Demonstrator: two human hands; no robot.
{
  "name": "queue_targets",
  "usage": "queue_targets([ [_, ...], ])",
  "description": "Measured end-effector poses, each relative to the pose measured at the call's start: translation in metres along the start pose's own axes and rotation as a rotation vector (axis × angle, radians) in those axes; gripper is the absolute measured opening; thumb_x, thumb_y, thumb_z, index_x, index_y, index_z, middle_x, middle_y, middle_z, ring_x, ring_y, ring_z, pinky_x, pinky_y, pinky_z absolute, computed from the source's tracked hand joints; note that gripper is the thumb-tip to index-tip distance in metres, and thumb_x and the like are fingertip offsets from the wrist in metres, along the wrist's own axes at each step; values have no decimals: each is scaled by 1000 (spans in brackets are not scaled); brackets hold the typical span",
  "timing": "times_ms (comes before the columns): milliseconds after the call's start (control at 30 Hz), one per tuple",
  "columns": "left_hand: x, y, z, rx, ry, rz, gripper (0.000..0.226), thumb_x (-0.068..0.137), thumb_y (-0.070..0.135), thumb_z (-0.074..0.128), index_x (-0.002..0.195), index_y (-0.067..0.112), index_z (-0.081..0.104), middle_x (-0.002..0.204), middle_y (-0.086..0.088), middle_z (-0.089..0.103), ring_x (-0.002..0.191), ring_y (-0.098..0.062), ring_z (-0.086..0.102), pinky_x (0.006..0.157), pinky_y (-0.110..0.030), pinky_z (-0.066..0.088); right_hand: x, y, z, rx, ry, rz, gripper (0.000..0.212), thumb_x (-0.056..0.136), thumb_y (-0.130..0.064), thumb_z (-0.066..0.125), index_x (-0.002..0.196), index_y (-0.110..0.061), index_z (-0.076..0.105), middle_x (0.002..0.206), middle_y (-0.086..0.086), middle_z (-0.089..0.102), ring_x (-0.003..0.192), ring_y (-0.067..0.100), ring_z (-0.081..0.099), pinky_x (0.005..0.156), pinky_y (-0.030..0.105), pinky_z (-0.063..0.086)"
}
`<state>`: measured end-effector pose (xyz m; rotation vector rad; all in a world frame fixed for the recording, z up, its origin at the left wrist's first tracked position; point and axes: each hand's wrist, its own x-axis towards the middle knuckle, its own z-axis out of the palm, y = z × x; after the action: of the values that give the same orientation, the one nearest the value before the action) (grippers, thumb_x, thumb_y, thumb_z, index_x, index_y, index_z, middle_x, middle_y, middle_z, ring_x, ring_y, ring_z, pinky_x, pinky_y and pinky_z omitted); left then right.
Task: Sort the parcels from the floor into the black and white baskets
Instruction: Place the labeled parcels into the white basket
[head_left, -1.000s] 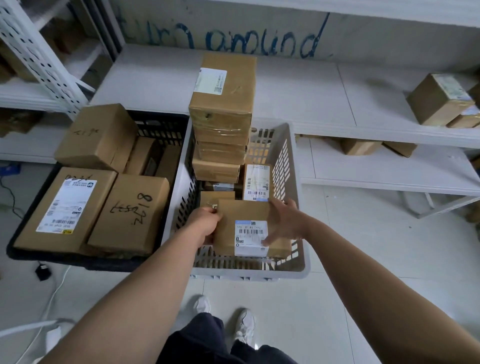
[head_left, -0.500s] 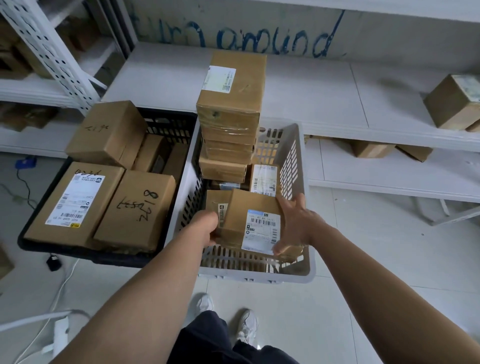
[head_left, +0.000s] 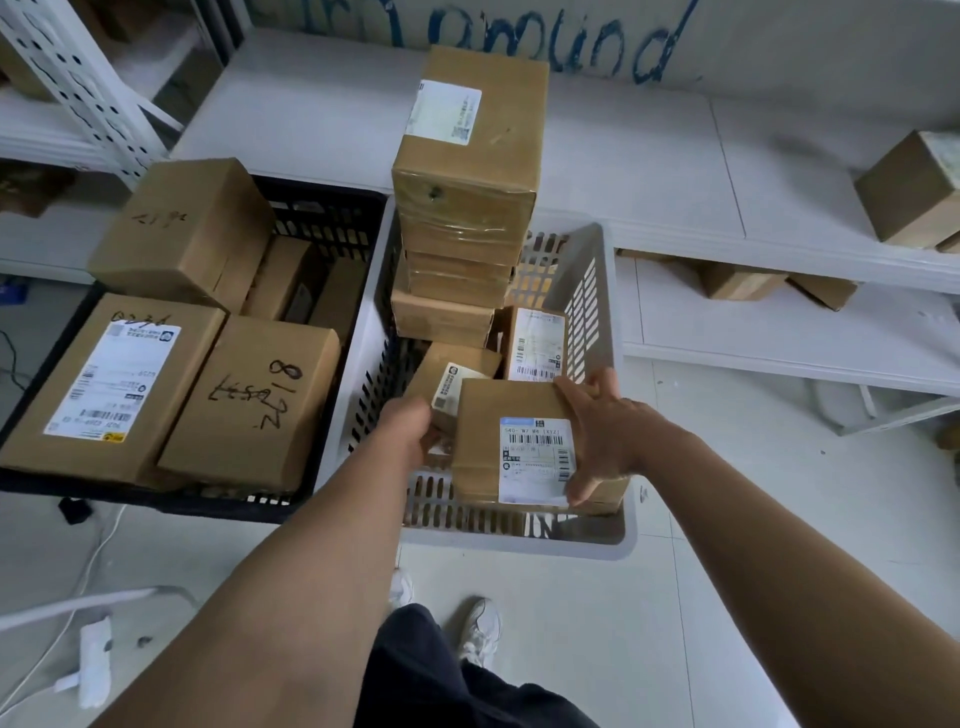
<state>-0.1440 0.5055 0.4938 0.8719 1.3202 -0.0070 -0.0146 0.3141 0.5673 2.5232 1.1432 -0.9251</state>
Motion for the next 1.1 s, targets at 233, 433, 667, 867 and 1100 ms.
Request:
queue_targets([
  [233,-3,1,-12,184,-83,-48,23,94,9,46,101,2,67,77,-13,65,64,-23,61,63,-37,56,4,-4,-8,29,-111,4,141,42,-49,91,149,-39,0,139,5,14,119,32,45,98,46,50],
  [433,-17,-1,-7,249,-345,-143,40,94,45,52,111,12,64,101,-11,67,84,-25,65,68,-34,54,10,-14,-10,8,-195,-12,136,46,-44,92,150,-39,4,139,5,14,123,33,42,100,46,48],
  [667,-18,-9,-6,306,-293,-76,24,98,19,51,120,10,57,107,-11,67,95,-26,65,79,-43,55,17,-17,11,91,-207,-9,136,41,-38,94,147,-36,10,140,4,17,123,33,43,98,48,49],
  [867,-18,-15,-3,372,-293,-88,23,101,27,47,118,15,55,111,-14,64,102,-32,62,90,-56,49,25,-11,16,197,-252,-2,111,53,-37,87,142,-37,22,133,7,29,115,31,45,96,50,48],
  [1100,-7,-26,7,425,-260,59,35,103,16,42,137,15,48,124,-4,58,109,-22,56,101,-41,42,30,-14,23,149,-219,12,136,50,-35,94,152,-30,4,155,10,4,131,42,41,101,51,46],
])
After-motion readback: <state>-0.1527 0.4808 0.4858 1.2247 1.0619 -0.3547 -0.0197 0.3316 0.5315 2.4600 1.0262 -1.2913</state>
